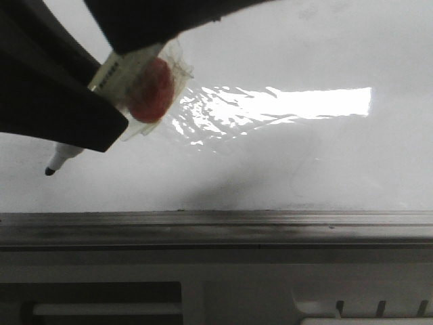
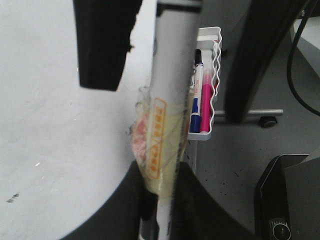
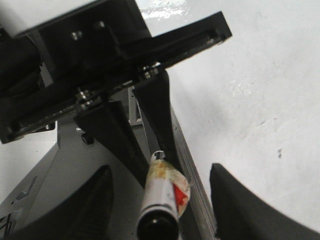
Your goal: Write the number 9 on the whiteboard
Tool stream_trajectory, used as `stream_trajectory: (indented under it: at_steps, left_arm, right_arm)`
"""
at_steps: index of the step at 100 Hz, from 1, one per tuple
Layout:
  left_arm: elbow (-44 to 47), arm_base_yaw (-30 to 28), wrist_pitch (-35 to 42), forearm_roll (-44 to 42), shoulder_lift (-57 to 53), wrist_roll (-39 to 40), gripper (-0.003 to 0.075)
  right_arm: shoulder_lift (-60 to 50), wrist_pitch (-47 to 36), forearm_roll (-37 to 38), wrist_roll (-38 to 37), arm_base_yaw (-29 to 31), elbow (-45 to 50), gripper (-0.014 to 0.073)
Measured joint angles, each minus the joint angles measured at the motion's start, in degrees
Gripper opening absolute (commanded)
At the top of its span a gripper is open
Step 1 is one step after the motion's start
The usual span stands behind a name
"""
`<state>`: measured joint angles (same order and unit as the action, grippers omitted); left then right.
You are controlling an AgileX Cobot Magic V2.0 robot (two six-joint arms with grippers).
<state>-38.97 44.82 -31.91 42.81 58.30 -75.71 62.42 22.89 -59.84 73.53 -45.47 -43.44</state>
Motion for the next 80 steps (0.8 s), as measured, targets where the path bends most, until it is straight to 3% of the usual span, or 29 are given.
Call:
stream_trajectory:
  at_steps: [24,38,55,66,73,80]
  left_arm:
    - [0.00,0.00,-0.04,0.00,0.00,0.00,-0.0020]
    - [0.00,0.00,-0.04,0.00,0.00,-0.12,-0.0020]
    - [0.00,0.00,-0.18,0.15,0.00,0.80,-0.0020]
    - [0.00,0.00,-0.18,-0.22,-0.14,1.01,-0.0017]
    - [0.00,0.00,-0.51,-0.31,-0.76,1.27,0.0046]
    - [0.00,0.00,-0.90,-0.31,-2.24,2.04,0.0195]
  right_arm:
    - [4.29,0.00,-3.73,0.00,0.00,0.00,0.0339]
    - [4.51,0.00,-6.89,0.00,0.00,0.00,0.0202]
    - [4.51,-0.43,-7.46,0.54,0.00,0.00,-0.0074]
    - [4.51,-0.30,-6.68,1.19,0.00,0.00,-0.0064]
    - [4.23,-0.05,-6.55,1.35,0.00,0.00,-0.0064]
    - [3.03,0.34,-6.55,1.00,0.12,0.00,-0.0064]
